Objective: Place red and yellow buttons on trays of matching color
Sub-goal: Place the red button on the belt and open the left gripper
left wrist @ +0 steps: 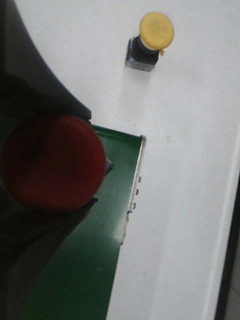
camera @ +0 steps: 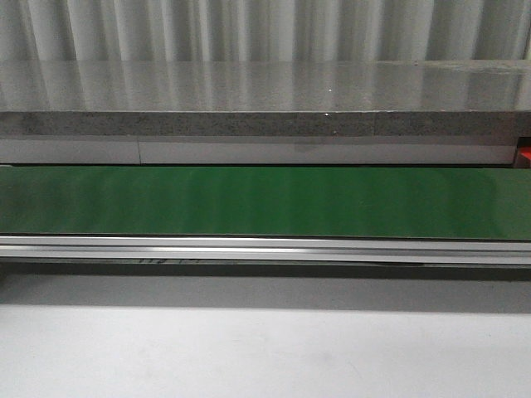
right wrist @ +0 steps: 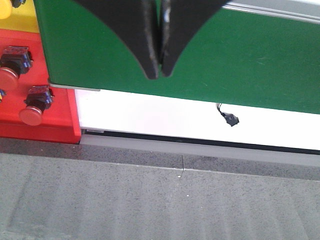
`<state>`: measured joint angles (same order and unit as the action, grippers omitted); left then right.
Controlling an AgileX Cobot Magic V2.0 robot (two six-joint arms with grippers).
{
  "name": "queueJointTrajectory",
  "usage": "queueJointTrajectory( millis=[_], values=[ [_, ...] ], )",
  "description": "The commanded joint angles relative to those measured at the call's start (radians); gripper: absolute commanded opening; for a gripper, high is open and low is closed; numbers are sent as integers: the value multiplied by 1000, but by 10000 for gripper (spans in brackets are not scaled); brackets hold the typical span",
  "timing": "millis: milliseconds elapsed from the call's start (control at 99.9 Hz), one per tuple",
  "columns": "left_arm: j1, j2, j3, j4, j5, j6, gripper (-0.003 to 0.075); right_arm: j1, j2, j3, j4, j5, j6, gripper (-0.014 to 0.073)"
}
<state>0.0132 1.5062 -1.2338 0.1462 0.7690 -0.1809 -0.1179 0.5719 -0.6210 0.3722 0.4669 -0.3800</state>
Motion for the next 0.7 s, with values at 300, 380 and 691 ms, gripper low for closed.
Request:
queueJointTrajectory(
  millis=[300, 380, 691],
  values=[
    [-14, -39, 199, -14, -256, -1, -20, 4, 0, -28, 11, -66, -5, -69],
    [-14, -39, 218, -14, -278, -1, -20, 4, 0, -28, 11, -66, -5, -69],
    [-14, -39, 224, -27, -270, 30, 122, 4, 0, -28, 11, -66, -5, -69]
  ],
)
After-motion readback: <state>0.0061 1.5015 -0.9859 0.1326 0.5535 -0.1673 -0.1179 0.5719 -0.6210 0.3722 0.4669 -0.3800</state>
